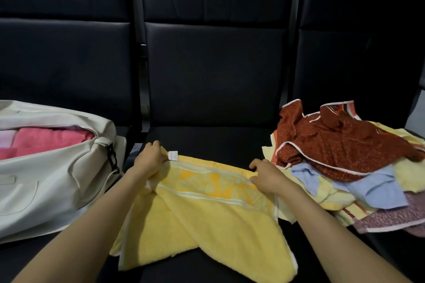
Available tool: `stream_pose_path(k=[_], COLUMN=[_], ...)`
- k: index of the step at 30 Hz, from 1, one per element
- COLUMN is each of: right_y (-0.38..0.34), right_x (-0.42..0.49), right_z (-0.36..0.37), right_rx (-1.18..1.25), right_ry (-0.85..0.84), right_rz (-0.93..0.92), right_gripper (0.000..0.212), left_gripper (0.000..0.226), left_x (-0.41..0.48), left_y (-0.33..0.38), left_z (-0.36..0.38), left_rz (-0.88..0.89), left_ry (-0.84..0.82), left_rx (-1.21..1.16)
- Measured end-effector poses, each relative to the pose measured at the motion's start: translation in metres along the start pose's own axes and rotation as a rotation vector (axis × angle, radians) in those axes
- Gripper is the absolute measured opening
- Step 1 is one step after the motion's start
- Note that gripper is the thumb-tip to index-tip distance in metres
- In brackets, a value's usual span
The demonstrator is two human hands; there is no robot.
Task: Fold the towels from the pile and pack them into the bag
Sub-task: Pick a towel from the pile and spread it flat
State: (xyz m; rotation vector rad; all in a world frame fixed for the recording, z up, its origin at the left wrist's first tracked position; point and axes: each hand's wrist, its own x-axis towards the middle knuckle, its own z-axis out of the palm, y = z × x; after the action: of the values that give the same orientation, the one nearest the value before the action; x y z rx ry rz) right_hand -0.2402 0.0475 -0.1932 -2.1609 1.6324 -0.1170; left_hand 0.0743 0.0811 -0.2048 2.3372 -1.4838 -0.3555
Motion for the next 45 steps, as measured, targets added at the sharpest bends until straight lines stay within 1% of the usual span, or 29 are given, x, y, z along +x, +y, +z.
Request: stream_pose_path(k=[2, 3, 4, 6, 11, 13, 15, 17, 20, 22, 25, 27, 30, 35, 38, 39, 40, 41, 43, 44, 45], right_y=[0.003, 0.003, 0.003, 0.004, 0.008, 0.009, 0.009, 0.010, 0.010, 0.010, 0.004, -0.004, -0.024, -0.061, -0.079, -0.083, -0.085, -0.085, -0.081, -0.077, -0.075], right_x=[-0.001, -0.001, -0.003, -0.006, -0.022, -0.030, -0.039, -0.049, -0.070, -0.086, -0.114, -0.130, -0.149, -0.186, -0.211, -0.217, -0.222, -0.223, -0.221, -0.219, -0.219], right_z=[-0.002, -0.003, -0.003, -0.002, -0.009, -0.016, -0.023, -0.028, -0.034, -0.039, -0.056, -0.077, -0.125, -0.214, -0.239, -0.239, -0.238, -0.236, -0.229, -0.227, -0.227], right_rx=[0.010, 0.003, -0.013, -0.043, -0.126, -0.160, -0.168, -0.122, -0.019, 0.064, 0.250, 0.280, 0.256, 0.257, 0.363, 0.399, 0.393, 0.343, 0.132, 0.063, 0.074], right_ry=[-0.033, -0.033, -0.025, 0.003, 0.064, 0.133, 0.200, 0.235, 0.233, 0.255, 0.295, 0.340, 0.486, 0.757, 1.063, 1.141, 1.151, 1.086, 0.800, 0.706, 0.705], right_rz=[-0.015, -0.023, -0.033, -0.073, -0.151, -0.172, -0.194, -0.217, -0.244, -0.231, -0.202, -0.197, -0.222, -0.297, -0.442, -0.495, -0.529, -0.529, -0.405, -0.349, -0.340], right_gripper=[0.030, 0.022, 0.015, 0.009, 0.010, 0.013, 0.012, 0.010, 0.012, 0.012, 0.008, 0.010, 0.009, 0.005, 0.009, 0.011, 0.011, 0.009, 0.004, 0.003, 0.003], left_gripper=[0.044, 0.041, 0.035, 0.023, 0.015, 0.017, 0.012, 0.010, 0.008, 0.005, 0.009, 0.012, 0.013, 0.012, 0.008, 0.007, 0.008, 0.010, 0.016, 0.017, 0.016], left_x=[0.004, 0.005, 0.005, -0.001, -0.033, -0.046, -0.059, -0.074, -0.098, -0.114, -0.138, -0.153, -0.172, -0.201, -0.219, -0.223, -0.226, -0.227, -0.227, -0.226, -0.227], left_y=[-0.005, -0.007, -0.008, -0.009, -0.004, -0.001, 0.003, 0.008, 0.010, 0.011, 0.016, 0.023, 0.037, 0.071, 0.087, 0.089, 0.089, 0.087, 0.077, 0.073, 0.071], left_z=[-0.003, -0.004, -0.005, -0.007, -0.013, -0.021, -0.032, -0.045, -0.063, -0.078, -0.106, -0.126, -0.163, -0.239, -0.269, -0.273, -0.276, -0.277, -0.274, -0.273, -0.274], left_rz=[0.017, 0.035, 0.053, 0.079, 0.163, 0.186, 0.216, 0.221, 0.225, 0.239, 0.240, 0.254, 0.286, 0.371, 0.487, 0.501, 0.490, 0.453, 0.330, 0.286, 0.273], left_ry=[-0.058, -0.087, -0.109, -0.120, 0.022, 0.075, 0.128, 0.203, 0.283, 0.298, 0.302, 0.305, 0.350, 0.554, 0.766, 0.803, 0.783, 0.706, 0.507, 0.477, 0.500], left_rx=[0.018, 0.024, 0.025, 0.015, -0.013, -0.039, -0.023, 0.013, 0.040, 0.029, -0.047, -0.125, -0.218, -0.395, -0.517, -0.547, -0.549, -0.505, -0.328, -0.302, -0.338])
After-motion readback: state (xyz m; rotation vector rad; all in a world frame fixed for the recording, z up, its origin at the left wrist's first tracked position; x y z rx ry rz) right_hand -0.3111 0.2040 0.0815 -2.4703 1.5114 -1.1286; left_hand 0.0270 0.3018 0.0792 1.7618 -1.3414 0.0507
